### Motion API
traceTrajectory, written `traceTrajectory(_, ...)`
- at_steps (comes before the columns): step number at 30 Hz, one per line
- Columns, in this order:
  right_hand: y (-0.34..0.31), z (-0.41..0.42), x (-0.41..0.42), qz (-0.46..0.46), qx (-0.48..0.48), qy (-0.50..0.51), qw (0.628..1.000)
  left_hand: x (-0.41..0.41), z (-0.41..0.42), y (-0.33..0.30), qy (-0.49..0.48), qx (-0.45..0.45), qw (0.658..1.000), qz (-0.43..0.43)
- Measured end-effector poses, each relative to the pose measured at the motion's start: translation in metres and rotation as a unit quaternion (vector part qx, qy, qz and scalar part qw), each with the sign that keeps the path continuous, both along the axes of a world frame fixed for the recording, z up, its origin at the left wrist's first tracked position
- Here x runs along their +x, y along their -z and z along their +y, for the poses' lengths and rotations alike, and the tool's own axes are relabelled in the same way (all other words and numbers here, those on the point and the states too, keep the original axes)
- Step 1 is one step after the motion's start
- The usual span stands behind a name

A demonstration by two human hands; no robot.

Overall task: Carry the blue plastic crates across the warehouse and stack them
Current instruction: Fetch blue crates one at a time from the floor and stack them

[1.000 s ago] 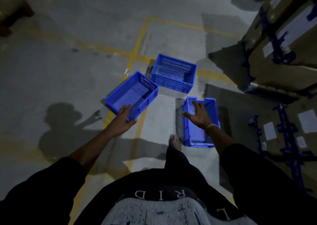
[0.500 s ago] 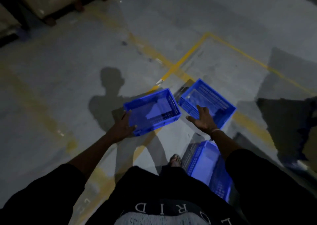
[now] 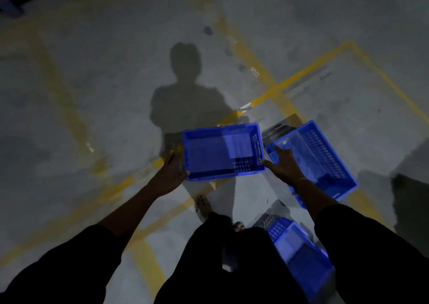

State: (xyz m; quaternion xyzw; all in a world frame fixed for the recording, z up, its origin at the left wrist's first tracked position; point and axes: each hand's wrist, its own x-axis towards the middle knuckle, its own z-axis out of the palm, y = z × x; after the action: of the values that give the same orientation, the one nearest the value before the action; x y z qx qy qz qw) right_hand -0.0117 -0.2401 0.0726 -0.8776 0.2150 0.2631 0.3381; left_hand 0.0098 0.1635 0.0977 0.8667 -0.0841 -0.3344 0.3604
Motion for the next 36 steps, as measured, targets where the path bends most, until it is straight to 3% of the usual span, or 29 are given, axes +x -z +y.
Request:
traceTrajectory(13,0.257,-0.035,0.081,0.06,-0.029,-0.029,0.997,0.077,-0.025,0.231,-0.069,0.077,0.994,0.033)
traceTrajectory(18,0.354,-0.055,0.108,0.076,-0.061,-0.019,0.995,0.102,-0.007,0.382,-0.037,0.092,0.994,0.042)
traceTrajectory(23,0.44,-0.078,0.135,0.047,-0.09,-0.055,0.993,0.124,-0.016,0.452,-0.095,0.141,0.982,0.085)
traceTrajectory(30,0.485,-0.085,0.157,0.023,-0.092,-0.028,0.995,0.126,-0.033,0.501,-0.196,0.136,0.961,0.14)
traceTrajectory(36,0.444,-0.085,0.158,0.013,-0.089,-0.053,0.995,0.114,-0.001,0.513,-0.246,0.107,0.95,0.158)
